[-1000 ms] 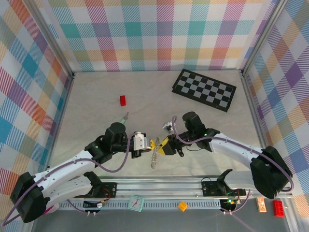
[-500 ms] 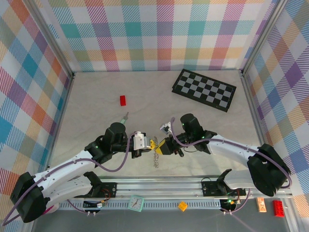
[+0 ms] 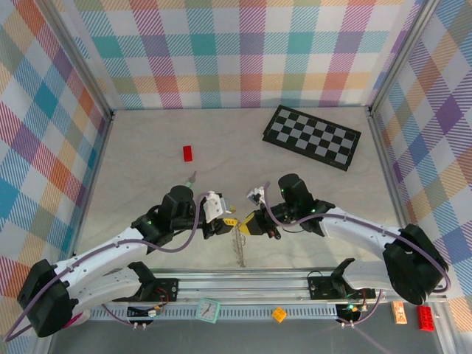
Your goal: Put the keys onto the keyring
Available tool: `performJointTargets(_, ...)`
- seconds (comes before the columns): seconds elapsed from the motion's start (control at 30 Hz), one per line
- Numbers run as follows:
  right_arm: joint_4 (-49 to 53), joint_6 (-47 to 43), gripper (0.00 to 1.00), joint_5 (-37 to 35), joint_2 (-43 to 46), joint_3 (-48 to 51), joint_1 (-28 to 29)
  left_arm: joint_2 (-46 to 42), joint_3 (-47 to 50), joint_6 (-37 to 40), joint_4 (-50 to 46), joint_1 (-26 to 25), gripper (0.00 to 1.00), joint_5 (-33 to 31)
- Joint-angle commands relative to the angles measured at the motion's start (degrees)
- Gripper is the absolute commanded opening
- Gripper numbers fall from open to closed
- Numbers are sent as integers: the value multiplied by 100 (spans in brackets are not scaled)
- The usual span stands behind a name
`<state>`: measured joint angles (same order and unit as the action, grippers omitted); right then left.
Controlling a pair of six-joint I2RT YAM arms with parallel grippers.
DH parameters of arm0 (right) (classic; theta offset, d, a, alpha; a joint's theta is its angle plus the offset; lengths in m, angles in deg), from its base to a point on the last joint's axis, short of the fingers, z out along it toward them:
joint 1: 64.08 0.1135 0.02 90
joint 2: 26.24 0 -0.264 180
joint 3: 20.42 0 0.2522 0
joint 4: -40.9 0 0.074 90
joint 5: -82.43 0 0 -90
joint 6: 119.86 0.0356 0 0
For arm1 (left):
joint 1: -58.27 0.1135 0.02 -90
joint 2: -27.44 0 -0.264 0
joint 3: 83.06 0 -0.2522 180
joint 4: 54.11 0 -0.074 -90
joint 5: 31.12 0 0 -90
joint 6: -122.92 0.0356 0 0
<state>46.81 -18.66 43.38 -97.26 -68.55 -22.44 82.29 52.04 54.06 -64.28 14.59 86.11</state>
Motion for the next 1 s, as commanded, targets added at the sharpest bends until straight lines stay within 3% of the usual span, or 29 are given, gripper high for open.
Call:
performJointTargets(0.0,83,-552,0,-123,163,-55,10,-154,-57,-1052,489,71,50,-265)
performJointTargets(0.13,-60,-791,0,-318,163,-76,-10,-757,146,-1671,692,211,56,-573)
performJointTargets(0.33,-804,-1090,0,-578,414,164,-8,-1257,705,-2213,954,309,49,-192)
performJointTargets(0.57,-655,-1825,0,-554,658,133,-4,-765,1117,-2330,2229,308,46,582)
performJointTargets(0.7,-707,-1816,0,-587,719,150,17,-356,1188,-2367,2821,308,42,1065)
performJointTargets(0.97,-655,-1858,0,-642,853,164,82,75,1268,-2409,3341,308,42,1637)
